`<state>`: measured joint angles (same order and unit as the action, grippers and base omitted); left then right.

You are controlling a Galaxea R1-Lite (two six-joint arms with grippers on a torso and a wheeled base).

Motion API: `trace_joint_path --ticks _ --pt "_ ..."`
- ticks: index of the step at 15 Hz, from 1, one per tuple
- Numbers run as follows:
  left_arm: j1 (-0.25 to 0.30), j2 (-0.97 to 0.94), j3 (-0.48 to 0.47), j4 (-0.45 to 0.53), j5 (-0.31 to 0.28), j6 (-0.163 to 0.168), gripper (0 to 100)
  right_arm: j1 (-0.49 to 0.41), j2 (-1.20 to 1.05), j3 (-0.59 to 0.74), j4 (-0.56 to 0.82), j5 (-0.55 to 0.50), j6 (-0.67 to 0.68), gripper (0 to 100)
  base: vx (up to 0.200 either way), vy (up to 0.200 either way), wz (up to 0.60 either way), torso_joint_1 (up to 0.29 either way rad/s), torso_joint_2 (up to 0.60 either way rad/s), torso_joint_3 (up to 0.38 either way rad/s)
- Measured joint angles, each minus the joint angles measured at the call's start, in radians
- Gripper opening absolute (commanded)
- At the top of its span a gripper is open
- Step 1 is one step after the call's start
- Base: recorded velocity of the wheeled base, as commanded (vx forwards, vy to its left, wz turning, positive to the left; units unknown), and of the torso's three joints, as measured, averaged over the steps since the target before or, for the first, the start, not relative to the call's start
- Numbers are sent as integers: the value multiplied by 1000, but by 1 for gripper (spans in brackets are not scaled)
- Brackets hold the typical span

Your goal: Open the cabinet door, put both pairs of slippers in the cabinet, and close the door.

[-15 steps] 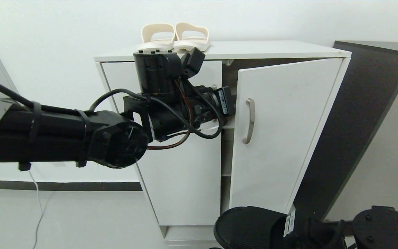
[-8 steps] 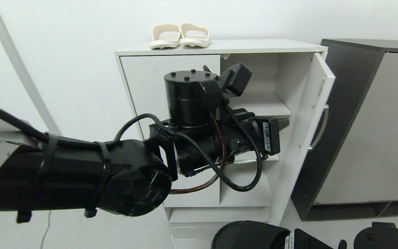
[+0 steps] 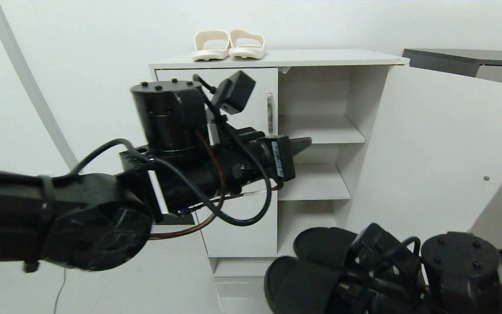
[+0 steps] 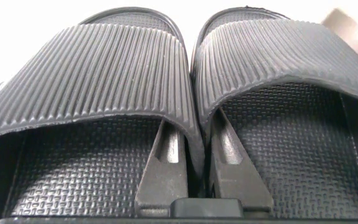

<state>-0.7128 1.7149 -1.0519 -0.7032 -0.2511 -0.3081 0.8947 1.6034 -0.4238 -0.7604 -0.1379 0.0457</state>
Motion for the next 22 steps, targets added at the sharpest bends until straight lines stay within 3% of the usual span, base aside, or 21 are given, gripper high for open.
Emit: trace_joint_path --ticks 3,4,6,7,9,12,15,17,19,22 --pt "47 -177 153 33 61 7 0 -35 89 -101 -61 -157 90 0 0 0 0 0 0 0" --pt "61 -248 200 67 116 30 0 -40 117 -125 -90 -193 104 0 0 0 0 0 0 0" --pt "115 -408 287 148 239 118 0 -45 160 -160 -125 -225 119 0 0 0 0 0 0 0" --pt "161 -504 335 194 291 164 0 -46 174 -164 -126 -226 120 0 0 0 0 0 0 0" --pt "267 -696 427 294 381 214 0 -47 189 -163 -125 -227 119 0 0 0 0 0 0 0" --pt "435 -962 571 416 489 245 0 -47 196 -158 -127 -230 117 0 0 0 0 0 0 0" --pt "620 -1193 755 489 525 256 0 -43 199 -148 -128 -247 116 0 0 0 0 0 0 0" --pt "696 -1323 847 516 528 259 0 -41 200 -144 -128 -247 115 0 0 0 0 0 0 0" --pt "734 -1442 906 574 531 261 0 -36 199 -144 -128 -249 114 0 0 0 0 0 0 0" --pt "749 -1580 949 690 530 269 0 -29 198 -138 -128 -249 114 0 0 0 0 0 0 0"
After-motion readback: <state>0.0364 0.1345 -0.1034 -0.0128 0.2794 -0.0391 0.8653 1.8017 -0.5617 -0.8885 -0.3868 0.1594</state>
